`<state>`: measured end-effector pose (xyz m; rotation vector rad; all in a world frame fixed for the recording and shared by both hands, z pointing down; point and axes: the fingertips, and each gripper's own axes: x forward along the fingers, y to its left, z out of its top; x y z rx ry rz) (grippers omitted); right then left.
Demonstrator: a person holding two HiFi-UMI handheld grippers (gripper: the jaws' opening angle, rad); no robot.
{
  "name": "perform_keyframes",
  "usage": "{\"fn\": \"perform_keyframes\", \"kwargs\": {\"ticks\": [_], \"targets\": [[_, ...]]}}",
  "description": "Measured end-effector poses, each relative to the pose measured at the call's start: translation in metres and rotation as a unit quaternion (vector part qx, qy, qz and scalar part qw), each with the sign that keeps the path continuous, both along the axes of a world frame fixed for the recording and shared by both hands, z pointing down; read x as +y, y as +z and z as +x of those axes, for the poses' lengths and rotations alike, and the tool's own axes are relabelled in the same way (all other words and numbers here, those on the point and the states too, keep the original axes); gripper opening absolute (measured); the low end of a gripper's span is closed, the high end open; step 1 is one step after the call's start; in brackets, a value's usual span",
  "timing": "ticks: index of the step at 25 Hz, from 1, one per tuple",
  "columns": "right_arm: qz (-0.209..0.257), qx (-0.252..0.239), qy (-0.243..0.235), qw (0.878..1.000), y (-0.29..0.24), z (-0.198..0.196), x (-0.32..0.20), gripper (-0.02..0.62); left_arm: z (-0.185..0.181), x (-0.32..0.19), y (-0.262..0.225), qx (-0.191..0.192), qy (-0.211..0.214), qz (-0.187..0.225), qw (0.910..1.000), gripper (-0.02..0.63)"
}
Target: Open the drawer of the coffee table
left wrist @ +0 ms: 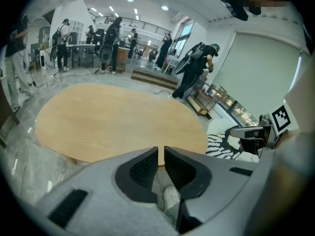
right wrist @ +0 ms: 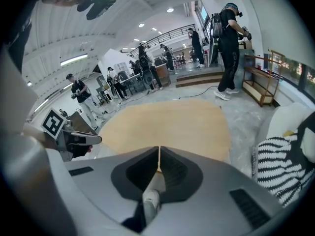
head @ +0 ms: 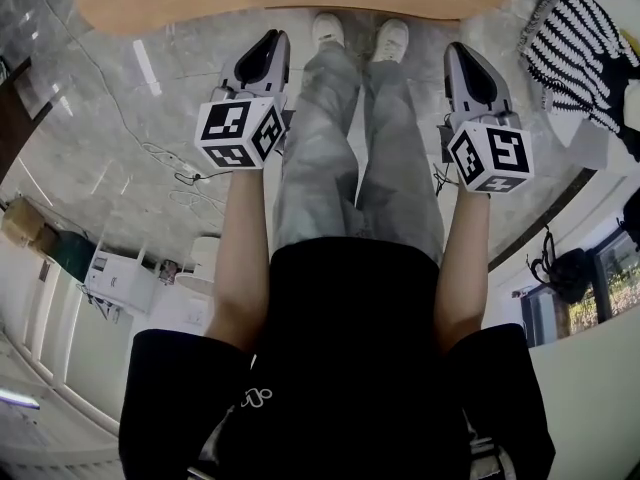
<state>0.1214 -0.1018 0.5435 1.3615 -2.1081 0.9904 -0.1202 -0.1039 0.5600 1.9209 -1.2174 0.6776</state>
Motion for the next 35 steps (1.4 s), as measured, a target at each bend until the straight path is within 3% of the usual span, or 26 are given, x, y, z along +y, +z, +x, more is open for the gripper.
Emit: {"fn": "perform_keyframes", "kwargs": {"ticks": [4, 8, 15, 16, 18, 26, 30, 35], "targets": [[-0.013, 0.005, -0.005, 1.000, 0.029, 0.005, 0.014, 0.013, 0.000, 0.010, 0.026, -0.015, 0.016, -0.012, 0.9997, 0.019], [-0.030, 0.007, -0.014, 0.999, 0.056, 0.005, 0.025, 0.014, -0.008, 0.015, 0.053, -0.027, 0.020, -0.029, 0.9990, 0.089], [-0.054, 0.009, -0.041, 0.998, 0.089, 0.007, 0.043, 0.017, -0.022, 0.018, 0.090, -0.058, 0.022, -0.050, 0.9968, 0.130], [-0.057, 0.011, -0.046, 0.997, 0.094, 0.009, 0.043, 0.025, -0.024, 0.018, 0.096, -0.063, 0.024, -0.052, 0.9964, 0.137], [-0.063, 0.014, -0.056, 0.996, 0.105, 0.013, 0.043, 0.109, -0.026, 0.018, 0.109, -0.071, 0.029, -0.058, 0.9954, 0.143], [-0.079, 0.066, -0.086, 0.991, 0.144, 0.035, 0.038, 0.138, -0.040, 0.031, 0.155, -0.111, 0.028, -0.100, 0.9884, 0.169], [-0.086, 0.101, -0.112, 0.985, 0.162, 0.047, 0.035, 0.138, -0.046, 0.024, 0.164, -0.145, 0.027, -0.090, 0.9849, 0.175], [-0.093, 0.140, -0.146, 0.975, 0.182, 0.053, 0.029, 0.138, -0.053, 0.017, 0.178, -0.163, 0.035, -0.097, 0.9813, 0.189]]}}
